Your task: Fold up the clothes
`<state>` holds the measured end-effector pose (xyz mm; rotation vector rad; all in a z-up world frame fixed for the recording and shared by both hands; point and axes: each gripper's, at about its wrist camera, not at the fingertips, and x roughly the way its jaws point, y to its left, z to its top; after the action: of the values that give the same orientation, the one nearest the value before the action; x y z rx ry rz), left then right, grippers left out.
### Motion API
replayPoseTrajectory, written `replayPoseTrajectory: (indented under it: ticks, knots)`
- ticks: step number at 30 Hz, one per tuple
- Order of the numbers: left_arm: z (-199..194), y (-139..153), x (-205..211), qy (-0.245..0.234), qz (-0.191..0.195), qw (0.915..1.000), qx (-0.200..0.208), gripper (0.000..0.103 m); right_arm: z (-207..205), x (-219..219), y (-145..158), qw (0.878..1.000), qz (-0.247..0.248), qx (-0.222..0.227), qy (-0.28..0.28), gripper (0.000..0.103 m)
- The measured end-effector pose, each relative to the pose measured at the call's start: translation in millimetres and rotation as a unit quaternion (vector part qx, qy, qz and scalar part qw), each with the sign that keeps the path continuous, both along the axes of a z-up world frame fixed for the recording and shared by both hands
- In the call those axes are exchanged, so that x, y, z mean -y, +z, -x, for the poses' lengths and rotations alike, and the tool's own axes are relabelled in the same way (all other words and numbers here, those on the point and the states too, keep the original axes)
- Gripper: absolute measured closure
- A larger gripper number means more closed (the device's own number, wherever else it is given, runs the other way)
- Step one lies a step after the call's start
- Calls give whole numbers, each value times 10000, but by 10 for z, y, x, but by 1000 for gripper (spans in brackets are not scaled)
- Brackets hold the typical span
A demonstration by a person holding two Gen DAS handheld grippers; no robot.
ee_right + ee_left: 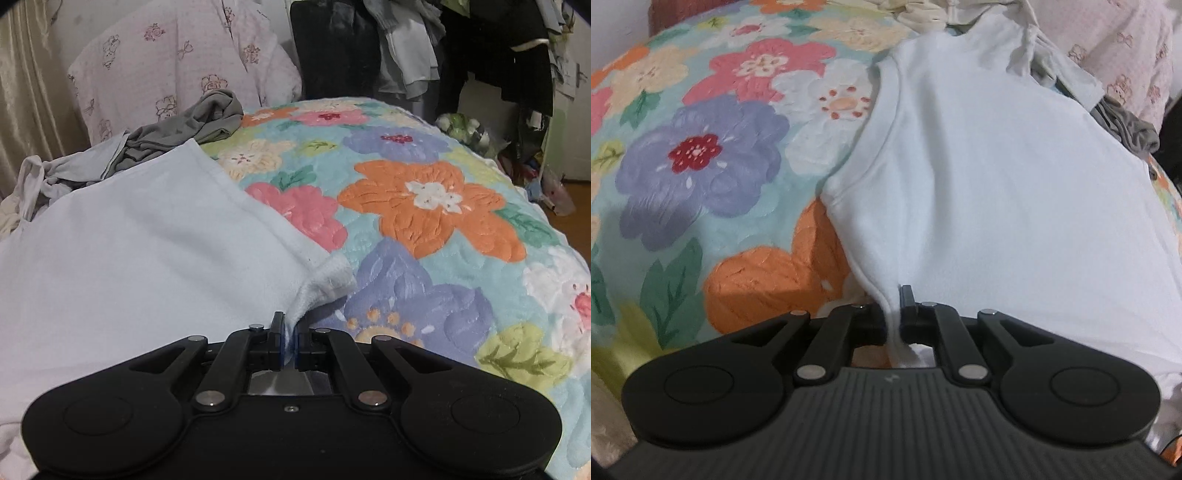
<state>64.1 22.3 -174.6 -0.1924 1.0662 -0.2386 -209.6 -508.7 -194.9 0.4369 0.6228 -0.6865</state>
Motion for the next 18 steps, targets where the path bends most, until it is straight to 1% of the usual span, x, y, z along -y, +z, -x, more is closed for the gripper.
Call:
replayPoseTrajectory:
  ticks: [2,3,4,5,6,7,9,10,12,14,15,16,18]
  knots:
    - [2,-21,-33,82,39,9999,-61,92,68,114,-3,9986,-495,118,-139,97]
    - [11,-11,-45,116,130,9998,-72,91,110,178,3,9966,-763,189,-234,92]
    - [20,0,-57,151,221,9996,-83,87,183,226,35,9940,-983,340,-336,80]
    - [47,4,-87,153,422,9989,-95,83,259,240,67,9924,-1089,418,-397,77]
    - [87,4,-127,136,689,9975,-107,73,335,250,98,9907,-1184,488,-455,69]
    - [116,-2,-149,131,904,9957,-167,67,411,243,118,9906,-1202,481,-441,63]
    - [161,-4,-157,118,1131,9931,-271,63,552,215,121,9908,-1234,450,-331,59]
    - [183,0,-156,108,1154,9929,-281,63,614,195,101,9908,-1257,433,-234,58]
    - [203,-1,-144,59,1112,9933,-291,60,740,154,62,9907,-1304,398,-40,54]
    - [202,-20,-123,23,1087,9933,-387,56,866,113,23,9901,-1349,363,154,54]
    - [204,-31,-107,4,1090,9931,-434,54,890,90,-2,9897,-1355,406,211,51]
    - [204,-44,-88,-16,1101,9928,-472,49,897,66,-33,9893,-1358,472,261,49]
    - [196,-74,-43,-54,1090,9926,-539,45,860,25,-76,9872,-1410,610,422,47]
